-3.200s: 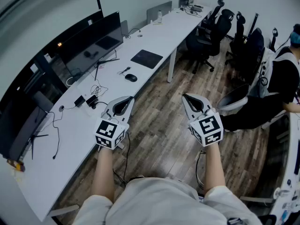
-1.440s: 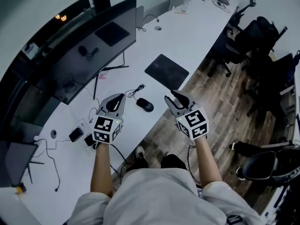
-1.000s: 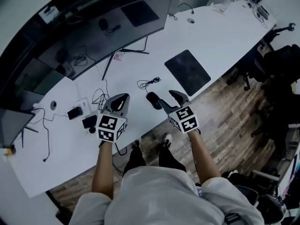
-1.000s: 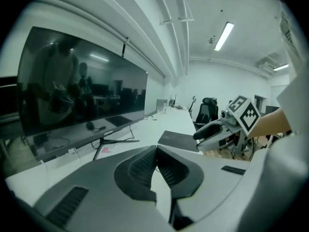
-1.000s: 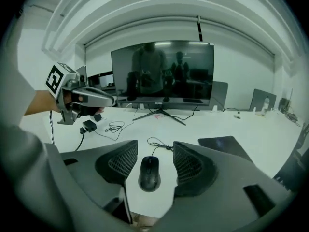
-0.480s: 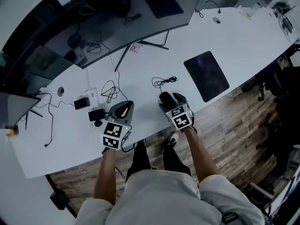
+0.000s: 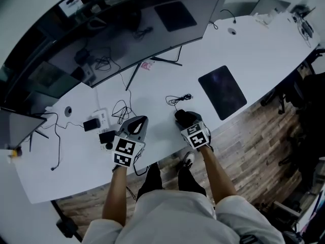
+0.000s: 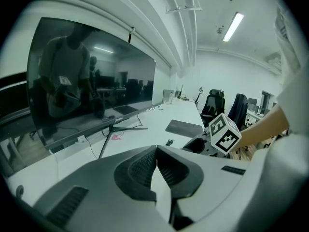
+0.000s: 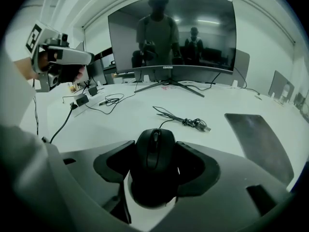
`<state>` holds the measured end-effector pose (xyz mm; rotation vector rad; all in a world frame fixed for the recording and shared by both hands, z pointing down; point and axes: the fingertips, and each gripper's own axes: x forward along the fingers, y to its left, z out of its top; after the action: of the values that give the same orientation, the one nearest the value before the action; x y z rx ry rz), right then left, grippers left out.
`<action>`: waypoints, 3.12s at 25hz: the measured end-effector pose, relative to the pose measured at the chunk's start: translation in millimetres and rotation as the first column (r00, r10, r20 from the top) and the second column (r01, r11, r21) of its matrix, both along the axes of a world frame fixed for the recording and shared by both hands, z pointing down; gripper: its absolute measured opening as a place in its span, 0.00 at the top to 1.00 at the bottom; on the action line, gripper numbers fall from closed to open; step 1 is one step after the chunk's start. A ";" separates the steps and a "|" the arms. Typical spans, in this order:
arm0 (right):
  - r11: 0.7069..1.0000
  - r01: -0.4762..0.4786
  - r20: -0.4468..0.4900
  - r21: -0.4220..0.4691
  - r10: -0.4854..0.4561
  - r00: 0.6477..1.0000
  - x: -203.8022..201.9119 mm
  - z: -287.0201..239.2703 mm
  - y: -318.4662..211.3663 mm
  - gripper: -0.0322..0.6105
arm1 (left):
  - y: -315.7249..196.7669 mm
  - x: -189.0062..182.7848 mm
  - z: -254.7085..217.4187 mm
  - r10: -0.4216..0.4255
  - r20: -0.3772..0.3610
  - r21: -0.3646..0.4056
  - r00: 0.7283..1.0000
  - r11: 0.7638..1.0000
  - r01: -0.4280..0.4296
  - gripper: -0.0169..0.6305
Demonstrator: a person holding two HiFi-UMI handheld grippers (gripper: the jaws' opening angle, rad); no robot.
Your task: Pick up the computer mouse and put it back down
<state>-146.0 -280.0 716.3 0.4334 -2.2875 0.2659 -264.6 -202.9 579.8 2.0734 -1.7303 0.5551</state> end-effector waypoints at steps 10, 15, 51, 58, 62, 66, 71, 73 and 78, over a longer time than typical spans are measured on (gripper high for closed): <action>0.953 -0.227 0.134 0.202 0.203 0.970 47.6 -141.5 -36.2 0.52 | -55.7 15.5 -82.3 0.179 0.032 0.162 0.983 0.970 -0.182 0.95; 0.886 -0.358 0.186 0.294 0.314 0.931 88.6 -208.8 -43.3 0.52 | -81.9 38.6 -116.5 0.280 0.019 0.244 0.960 0.930 -0.276 0.95; 0.915 -0.370 0.169 0.160 0.343 0.924 222.3 -129.4 -232.8 0.52 | -220.6 181.4 -46.9 0.251 0.026 0.100 0.968 0.962 -0.253 0.95; 0.918 -0.389 0.114 0.075 0.380 0.918 241.9 -62.7 -270.8 0.51 | -244.6 187.9 -14.6 0.191 0.014 0.043 0.981 0.981 -0.191 0.95; 0.924 -0.380 0.056 0.045 0.377 0.925 251.8 -20.9 -276.1 0.51 | -255.3 195.9 -3.0 0.186 0.027 0.026 0.982 0.982 -0.187 0.95; 0.930 -0.366 -0.003 0.028 0.366 0.931 260.0 12.1 -278.0 0.51 | -259.9 203.1 4.2 0.174 0.036 0.013 0.984 0.984 -0.175 0.95; 0.919 -0.393 0.017 0.036 0.393 0.920 260.6 14.5 -285.6 0.50 | -252.1 212.1 11.0 0.168 0.026 0.000 0.985 0.986 -0.168 0.95; 0.914 -0.404 0.027 0.036 0.403 0.915 260.7 9.8 -284.6 0.49 | -246.9 215.2 9.4 0.178 0.022 -0.001 0.984 0.984 -0.178 0.95; 0.875 -0.478 0.088 0.076 0.472 0.877 282.3 -31.2 -265.5 0.50 | -234.9 219.8 -11.9 0.212 0.019 0.046 0.977 0.976 -0.213 0.95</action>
<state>136.3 -545.5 685.1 1.0570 -2.2335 0.4200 -44.7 -437.8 567.9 2.3103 -1.5518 0.5968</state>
